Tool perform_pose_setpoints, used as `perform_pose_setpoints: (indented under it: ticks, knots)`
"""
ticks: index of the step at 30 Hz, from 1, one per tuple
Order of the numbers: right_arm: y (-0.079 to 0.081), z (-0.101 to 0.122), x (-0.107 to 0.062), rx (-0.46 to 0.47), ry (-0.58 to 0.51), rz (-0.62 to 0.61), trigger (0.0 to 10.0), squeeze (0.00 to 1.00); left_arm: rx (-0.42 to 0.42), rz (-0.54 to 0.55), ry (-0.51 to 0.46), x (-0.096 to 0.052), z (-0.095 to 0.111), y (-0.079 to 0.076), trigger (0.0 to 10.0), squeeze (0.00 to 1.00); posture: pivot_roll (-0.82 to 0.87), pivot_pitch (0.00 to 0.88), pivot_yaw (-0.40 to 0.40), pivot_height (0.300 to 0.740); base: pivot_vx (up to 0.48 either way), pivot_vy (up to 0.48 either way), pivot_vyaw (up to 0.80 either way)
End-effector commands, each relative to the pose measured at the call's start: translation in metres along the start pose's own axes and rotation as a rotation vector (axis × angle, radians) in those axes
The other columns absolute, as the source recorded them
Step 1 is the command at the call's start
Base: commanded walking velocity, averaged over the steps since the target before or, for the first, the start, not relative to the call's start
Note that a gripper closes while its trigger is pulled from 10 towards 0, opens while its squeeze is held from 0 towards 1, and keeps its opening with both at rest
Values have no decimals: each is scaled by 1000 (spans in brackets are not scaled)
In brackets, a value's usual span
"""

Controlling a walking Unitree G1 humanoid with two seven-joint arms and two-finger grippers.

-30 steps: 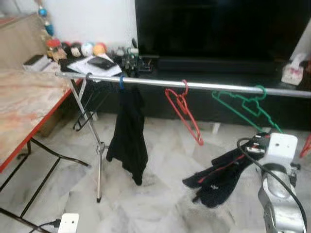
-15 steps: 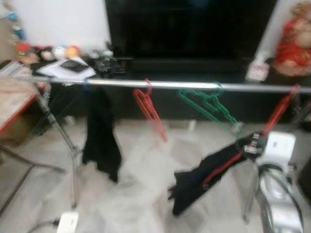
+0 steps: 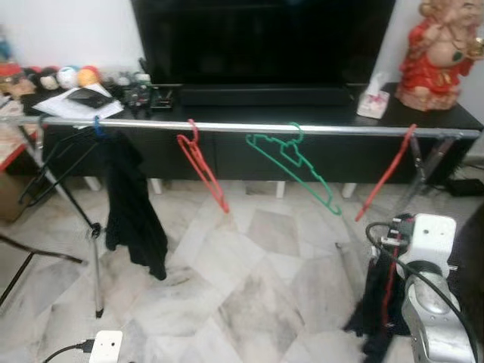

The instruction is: Hang hanger

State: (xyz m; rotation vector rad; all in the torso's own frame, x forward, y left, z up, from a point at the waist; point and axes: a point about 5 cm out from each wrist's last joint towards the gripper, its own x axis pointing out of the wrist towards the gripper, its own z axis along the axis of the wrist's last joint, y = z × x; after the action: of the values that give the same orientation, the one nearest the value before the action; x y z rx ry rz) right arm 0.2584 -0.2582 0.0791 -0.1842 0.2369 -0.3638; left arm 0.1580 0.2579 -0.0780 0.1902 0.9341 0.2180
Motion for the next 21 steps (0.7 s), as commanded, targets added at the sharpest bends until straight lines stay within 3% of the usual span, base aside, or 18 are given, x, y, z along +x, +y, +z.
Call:
perform_pose_setpoints:
  ticks: [1, 10, 15, 19, 21]
  knots:
    - [-4, -15, -1, -30, 68, -7, 10000, 0, -17, 27, -11, 0, 0, 5, 10000, 0, -185, 19, 18, 740, 0, 0, 0]
    - [-12, -53, -10, -38, 200, -91, 10000, 0, -76, 76, -30, -1, 0, 7, 10000, 0, -185, 21, 15, 740, 0, 0, 0]
    - [-12, -90, -17, -17, 344, -109, 10000, 0, -118, 102, -70, -2, 2, 8, 10000, 0, -183, 22, 12, 740, 0, 0, 0]
    - [-14, -102, -19, -36, 399, -127, 10000, 0, -90, 88, -105, -2, 6, 7, 10000, 0, -193, 21, 15, 740, 0, 0, 0]
    - [-17, -111, -18, 6, 439, -151, 10000, 0, -87, 80, -154, -3, 11, 6, 10000, 0, -179, 21, 13, 740, 0, 0, 0]
